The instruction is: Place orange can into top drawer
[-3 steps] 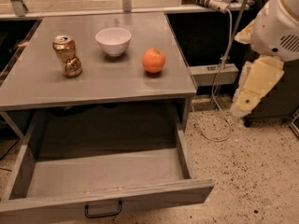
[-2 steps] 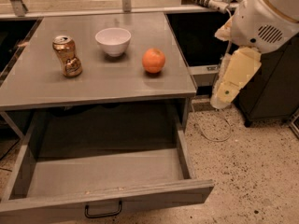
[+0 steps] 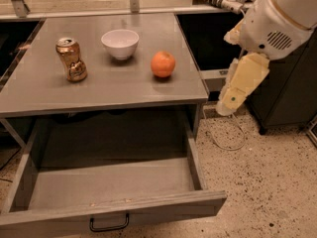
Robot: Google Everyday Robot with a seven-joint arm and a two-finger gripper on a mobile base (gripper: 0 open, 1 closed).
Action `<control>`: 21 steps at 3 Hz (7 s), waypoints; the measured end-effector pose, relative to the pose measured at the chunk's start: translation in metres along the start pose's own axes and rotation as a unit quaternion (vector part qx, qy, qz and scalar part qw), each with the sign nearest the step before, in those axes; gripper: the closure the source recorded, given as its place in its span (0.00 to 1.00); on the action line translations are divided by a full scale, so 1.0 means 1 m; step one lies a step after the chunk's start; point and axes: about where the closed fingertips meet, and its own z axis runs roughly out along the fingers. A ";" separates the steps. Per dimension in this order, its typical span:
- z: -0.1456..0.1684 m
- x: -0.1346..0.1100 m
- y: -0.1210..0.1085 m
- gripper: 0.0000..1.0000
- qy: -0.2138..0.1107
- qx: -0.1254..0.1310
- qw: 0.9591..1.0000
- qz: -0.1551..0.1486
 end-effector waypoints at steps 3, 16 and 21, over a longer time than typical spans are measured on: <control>0.042 -0.063 -0.040 0.00 -0.124 -0.021 0.992 0.009; 0.242 -0.369 -0.076 0.00 -0.352 -0.139 0.912 -0.160; 0.256 -0.396 -0.066 0.00 -0.343 -0.177 0.891 -0.239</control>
Offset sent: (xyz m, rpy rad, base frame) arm 0.0945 0.0901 0.0075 0.3687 -0.0271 0.0884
